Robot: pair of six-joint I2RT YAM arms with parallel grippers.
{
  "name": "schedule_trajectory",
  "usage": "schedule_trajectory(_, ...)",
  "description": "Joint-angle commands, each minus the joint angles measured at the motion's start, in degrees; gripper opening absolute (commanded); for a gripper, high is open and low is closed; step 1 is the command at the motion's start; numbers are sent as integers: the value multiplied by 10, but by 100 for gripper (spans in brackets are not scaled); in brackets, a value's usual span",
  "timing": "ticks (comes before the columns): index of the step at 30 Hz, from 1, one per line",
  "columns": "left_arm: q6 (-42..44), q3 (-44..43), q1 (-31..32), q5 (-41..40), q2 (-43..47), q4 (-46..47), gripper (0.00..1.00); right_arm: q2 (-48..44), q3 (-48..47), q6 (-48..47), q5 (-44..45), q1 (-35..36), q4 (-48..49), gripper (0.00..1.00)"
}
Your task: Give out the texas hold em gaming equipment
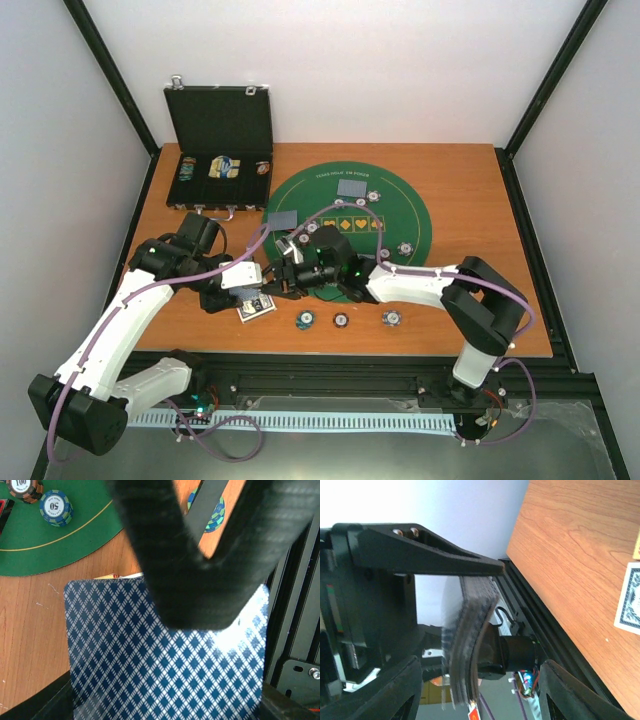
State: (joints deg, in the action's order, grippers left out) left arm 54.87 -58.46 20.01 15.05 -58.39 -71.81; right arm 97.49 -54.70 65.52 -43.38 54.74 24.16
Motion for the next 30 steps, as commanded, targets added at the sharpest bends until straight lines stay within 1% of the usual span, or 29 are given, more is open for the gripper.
schedule_trajectory(1,1,-25,3,11,-2,2,17,20,-24,19,-11,7,56,63)
schedule_trajectory(7,1,-26,3,10,-1,2,17,54,-42,42,-17,15,87,62)
schedule_trajectory(14,0,-31,3,14,-4,-2,17,105,-85,51,-25,31,105,62)
schedule_trajectory(19,0,-37,3,11,-4,-6,17,135,-89,71,-25,33,122,58)
schedule_trajectory(23,1,-35,3,9,3,-8,17,136,-78,64,-23,28,109,56)
schedule_trajectory(27,1,-36,3,8,6,-11,17,120,-47,51,-19,11,96,54)
schedule_trajectory(30,3,-38,3,8,6,-11,17,103,-29,32,-17,-3,67,52)
